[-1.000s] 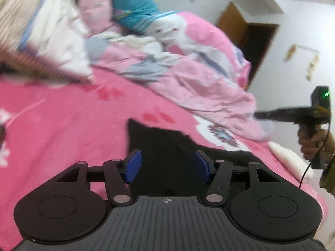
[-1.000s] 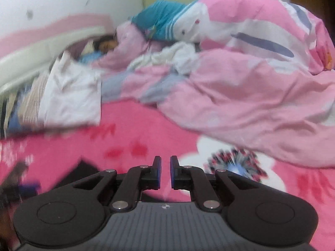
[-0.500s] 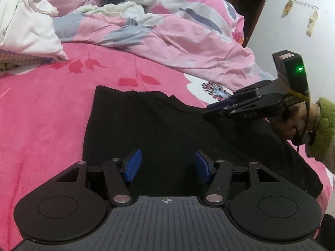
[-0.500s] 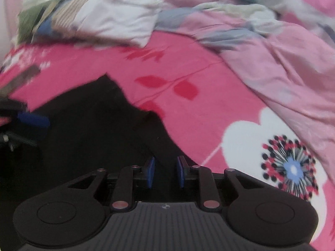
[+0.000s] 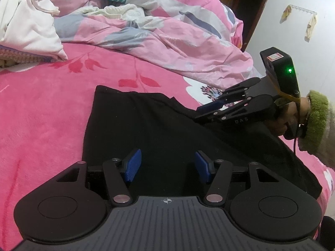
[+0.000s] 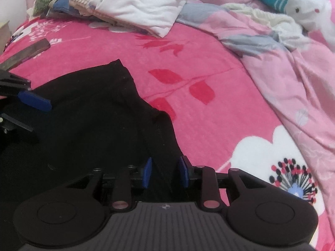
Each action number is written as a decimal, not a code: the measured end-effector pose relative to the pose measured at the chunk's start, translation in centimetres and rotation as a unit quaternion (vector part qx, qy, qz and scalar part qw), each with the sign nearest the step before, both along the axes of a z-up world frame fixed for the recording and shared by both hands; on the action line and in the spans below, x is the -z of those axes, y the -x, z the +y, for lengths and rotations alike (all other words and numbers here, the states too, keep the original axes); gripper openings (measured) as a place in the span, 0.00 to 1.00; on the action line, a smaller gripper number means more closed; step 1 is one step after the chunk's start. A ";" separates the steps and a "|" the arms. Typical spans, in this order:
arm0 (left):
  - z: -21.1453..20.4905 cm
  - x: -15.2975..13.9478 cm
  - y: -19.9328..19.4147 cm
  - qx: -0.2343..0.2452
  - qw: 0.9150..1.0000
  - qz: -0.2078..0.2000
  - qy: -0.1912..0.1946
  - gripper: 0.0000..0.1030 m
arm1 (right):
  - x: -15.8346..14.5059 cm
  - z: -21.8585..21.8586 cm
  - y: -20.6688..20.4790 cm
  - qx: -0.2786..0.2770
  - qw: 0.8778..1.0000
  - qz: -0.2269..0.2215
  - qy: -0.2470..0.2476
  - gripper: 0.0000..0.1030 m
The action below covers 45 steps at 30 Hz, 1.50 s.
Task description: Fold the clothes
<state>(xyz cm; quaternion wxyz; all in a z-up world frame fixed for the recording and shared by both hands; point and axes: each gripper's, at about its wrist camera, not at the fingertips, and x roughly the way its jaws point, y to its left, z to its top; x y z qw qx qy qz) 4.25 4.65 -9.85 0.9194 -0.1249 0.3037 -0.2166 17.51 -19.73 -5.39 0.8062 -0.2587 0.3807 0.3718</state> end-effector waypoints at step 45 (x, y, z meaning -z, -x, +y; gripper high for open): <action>-0.2 -0.6 -0.3 -0.039 0.999 0.003 -0.009 0.55 | -2.8 -25.8 7.4 0.463 0.851 -0.003 -0.247 0.37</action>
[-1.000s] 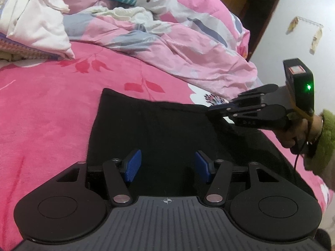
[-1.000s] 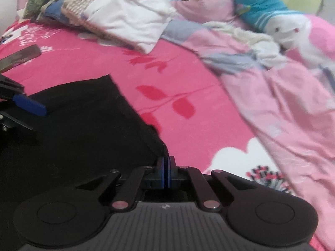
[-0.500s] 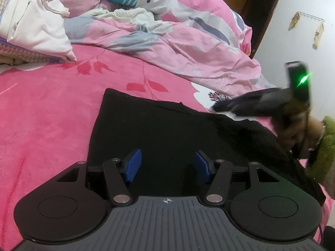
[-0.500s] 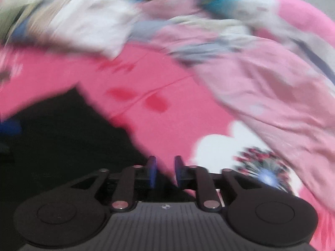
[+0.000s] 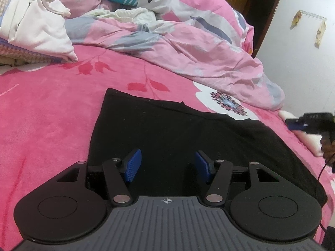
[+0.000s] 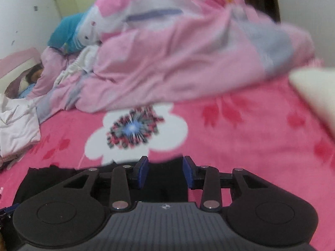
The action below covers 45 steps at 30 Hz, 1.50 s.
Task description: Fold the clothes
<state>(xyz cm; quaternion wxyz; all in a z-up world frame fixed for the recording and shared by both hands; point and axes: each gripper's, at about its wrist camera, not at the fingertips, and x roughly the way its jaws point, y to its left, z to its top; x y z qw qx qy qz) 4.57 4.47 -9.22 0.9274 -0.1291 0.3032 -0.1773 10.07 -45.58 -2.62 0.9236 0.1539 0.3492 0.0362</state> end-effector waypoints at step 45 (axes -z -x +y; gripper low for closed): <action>6.3 -0.5 -11.7 -0.103 0.989 0.089 0.063 0.48 | 2.4 -1.6 -2.1 0.010 0.998 -0.032 -0.046 0.02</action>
